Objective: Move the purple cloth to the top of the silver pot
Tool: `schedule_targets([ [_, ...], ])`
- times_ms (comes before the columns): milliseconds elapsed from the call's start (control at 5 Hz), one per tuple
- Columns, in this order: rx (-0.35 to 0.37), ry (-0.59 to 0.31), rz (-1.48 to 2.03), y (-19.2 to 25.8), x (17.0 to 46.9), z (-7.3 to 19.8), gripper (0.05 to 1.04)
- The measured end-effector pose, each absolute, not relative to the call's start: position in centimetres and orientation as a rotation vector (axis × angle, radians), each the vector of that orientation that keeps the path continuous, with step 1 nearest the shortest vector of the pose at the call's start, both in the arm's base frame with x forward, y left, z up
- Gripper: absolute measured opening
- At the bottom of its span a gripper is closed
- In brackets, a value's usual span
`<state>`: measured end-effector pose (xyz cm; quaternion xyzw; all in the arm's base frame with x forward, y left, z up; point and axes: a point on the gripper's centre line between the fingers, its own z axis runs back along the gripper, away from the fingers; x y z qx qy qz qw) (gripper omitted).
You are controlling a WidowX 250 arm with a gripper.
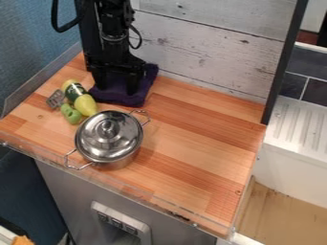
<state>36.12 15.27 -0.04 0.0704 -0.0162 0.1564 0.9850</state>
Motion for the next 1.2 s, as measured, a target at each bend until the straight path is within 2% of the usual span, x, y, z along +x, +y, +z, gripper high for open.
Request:
schedule_targets([
  [400, 0.126, -0.037, 0.285, 14.7, 35.9, 0.7, 1.0],
  [1000, 0.142, -0.178, 0.278, 14.1, 35.6, 6.9, 1.0],
  [1200, 0.142, -0.178, 0.278, 14.1, 35.6, 6.9, 1.0],
])
